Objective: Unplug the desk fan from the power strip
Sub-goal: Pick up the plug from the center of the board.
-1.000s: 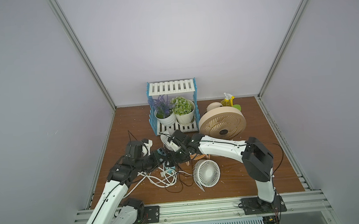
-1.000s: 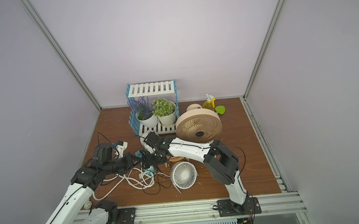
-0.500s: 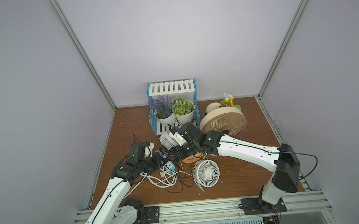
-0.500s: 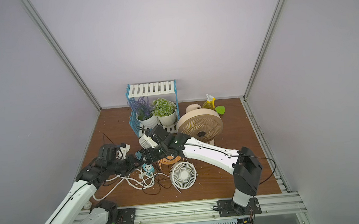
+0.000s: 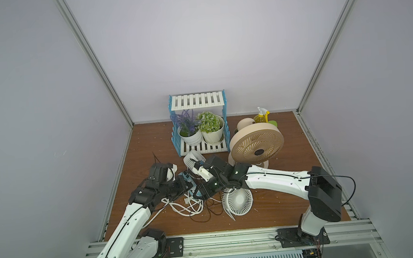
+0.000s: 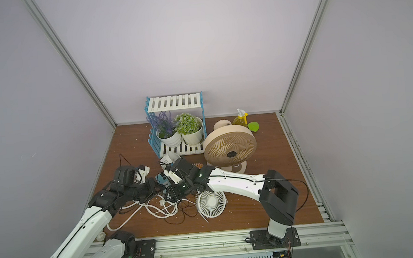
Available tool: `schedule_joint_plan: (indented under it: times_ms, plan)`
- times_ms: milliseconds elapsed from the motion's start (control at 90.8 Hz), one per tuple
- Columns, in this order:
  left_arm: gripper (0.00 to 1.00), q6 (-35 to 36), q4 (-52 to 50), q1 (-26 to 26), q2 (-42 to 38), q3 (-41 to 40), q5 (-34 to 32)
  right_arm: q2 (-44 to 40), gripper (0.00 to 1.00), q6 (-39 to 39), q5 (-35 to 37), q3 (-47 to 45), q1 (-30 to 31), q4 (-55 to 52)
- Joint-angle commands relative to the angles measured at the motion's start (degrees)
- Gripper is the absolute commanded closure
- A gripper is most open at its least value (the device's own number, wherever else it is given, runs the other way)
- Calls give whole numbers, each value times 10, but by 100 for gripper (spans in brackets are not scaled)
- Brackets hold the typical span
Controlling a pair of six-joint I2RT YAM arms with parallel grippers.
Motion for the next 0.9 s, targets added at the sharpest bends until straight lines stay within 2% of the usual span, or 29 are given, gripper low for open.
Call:
schedule_joint_plan:
  times_ms: [0,286,363,418,440,539,628,771,892]
  plan:
    - [92,-3,9,-3,7,-5,6,17,49,-7,-2,13,1,38]
    - [91,-3,10,-3,18,1,6,39,75,-7,0,14,9,68]
    - [88,-6,11,-2,16,0,1,39,86,-6,0,15,9,69]
    - [80,-8,11,-3,15,0,-3,39,94,-6,1,15,10,68]
    - [73,-9,10,-3,14,0,-4,39,98,-6,2,14,9,68]
    - [34,-14,-8,-3,7,5,-31,35,100,-3,5,11,9,66]
    - [3,-32,-50,-2,-8,13,-87,33,100,-2,11,10,9,62]
    - [1,-79,-133,-3,-48,11,-182,32,100,-2,27,14,8,44]
    - [3,-116,-157,-3,-69,-26,-193,28,100,-1,43,15,6,29]
